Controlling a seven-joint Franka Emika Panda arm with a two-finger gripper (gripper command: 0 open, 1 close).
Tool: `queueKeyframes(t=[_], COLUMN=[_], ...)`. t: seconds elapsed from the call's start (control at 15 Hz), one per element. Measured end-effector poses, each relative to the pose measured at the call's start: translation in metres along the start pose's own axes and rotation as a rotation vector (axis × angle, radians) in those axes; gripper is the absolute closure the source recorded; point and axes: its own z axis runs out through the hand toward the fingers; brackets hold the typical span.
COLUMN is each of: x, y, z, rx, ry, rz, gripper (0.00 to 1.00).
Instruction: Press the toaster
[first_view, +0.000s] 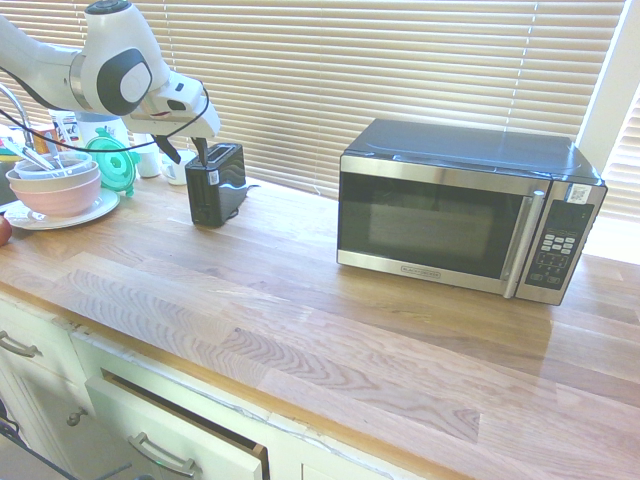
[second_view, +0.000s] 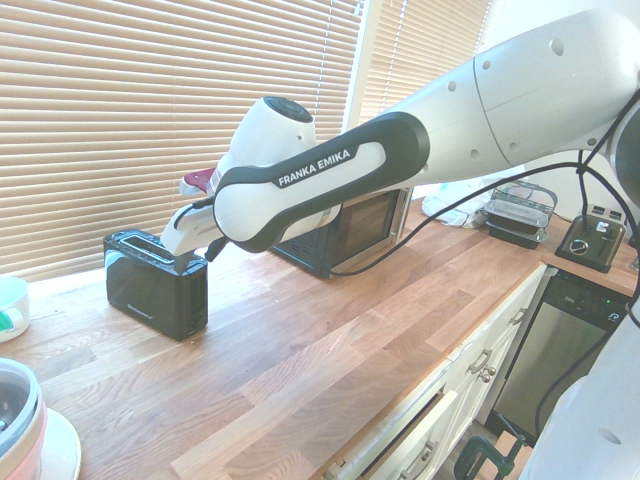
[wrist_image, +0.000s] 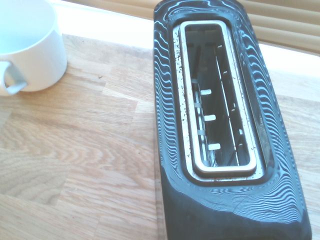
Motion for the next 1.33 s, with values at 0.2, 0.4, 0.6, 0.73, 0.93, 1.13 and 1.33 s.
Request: queueKeyframes(t=[0.2,0.4,0.6,0.73,0.93,1.13,1.33], x=[0.000,0.000,0.001,0.007,0.013,0.018,0.025], y=[0.000,0.001,0.003,0.002,-0.003,0.001,0.010], z=[0.000,0.003,0.006,0.003,-0.002,0.004,0.008], rx=[0.001,-0.001,-0.005,-0.001,0.006,-0.004,-0.008], ry=[0.002,0.000,-0.001,0.007,0.019,0.012,0.007], rz=[0.000,-0.002,0.000,0.001,-0.005,0.003,0.011], gripper=[1.00,1.00,1.00,1.00,1.00,1.00,1.00])
